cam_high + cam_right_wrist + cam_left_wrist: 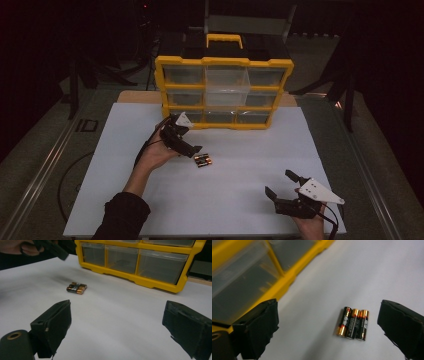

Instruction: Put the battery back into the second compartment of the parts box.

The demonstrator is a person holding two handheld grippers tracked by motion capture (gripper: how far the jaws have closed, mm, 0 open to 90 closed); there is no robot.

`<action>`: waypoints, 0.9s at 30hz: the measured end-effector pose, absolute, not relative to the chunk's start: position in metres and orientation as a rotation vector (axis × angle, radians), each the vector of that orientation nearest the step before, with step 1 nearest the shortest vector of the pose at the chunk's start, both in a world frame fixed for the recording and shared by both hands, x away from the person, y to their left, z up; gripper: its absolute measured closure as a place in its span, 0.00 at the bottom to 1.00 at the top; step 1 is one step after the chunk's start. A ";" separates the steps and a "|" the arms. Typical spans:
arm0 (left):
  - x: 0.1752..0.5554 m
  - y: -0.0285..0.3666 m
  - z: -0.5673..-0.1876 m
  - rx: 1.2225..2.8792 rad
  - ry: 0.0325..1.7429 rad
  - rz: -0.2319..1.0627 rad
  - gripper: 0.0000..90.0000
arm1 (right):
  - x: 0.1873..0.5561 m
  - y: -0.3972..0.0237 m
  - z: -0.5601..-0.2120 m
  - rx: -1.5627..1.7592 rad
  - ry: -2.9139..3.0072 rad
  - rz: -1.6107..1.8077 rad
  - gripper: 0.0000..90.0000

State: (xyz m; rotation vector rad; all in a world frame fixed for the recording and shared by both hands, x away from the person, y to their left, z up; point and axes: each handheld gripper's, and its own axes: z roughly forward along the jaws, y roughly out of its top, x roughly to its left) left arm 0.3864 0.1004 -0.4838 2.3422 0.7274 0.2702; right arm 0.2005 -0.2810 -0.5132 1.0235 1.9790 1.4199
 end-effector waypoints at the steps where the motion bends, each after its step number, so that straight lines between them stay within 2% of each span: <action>1: 0.387 0.096 -0.488 2.374 0.718 0.264 0.08 | 0.201 -0.281 -0.513 1.022 1.978 1.415 0.09; 9: 0.390 0.080 -0.499 2.449 0.704 0.236 0.20 | 0.200 -0.282 -0.513 1.023 1.977 1.417 0.09; 12: 0.391 0.072 -0.503 2.527 0.664 0.246 0.29 | 0.200 -0.283 -0.512 1.024 1.976 1.417 0.09; 19: 0.393 0.066 -0.507 2.579 0.609 0.189 0.54 | 0.200 -0.283 -0.512 1.026 1.974 1.418 0.09; 20: 0.393 0.066 -0.507 2.579 0.609 0.189 0.54 | 0.200 -0.283 -0.512 1.025 1.974 1.417 0.09; 21: 0.394 0.066 -0.511 2.601 0.608 0.163 0.59 | 0.200 -0.283 -0.512 1.022 1.976 1.420 0.09; 27: 0.398 0.065 -0.517 2.623 0.620 0.115 0.72 | 0.200 -0.283 -0.512 1.021 1.977 1.421 0.09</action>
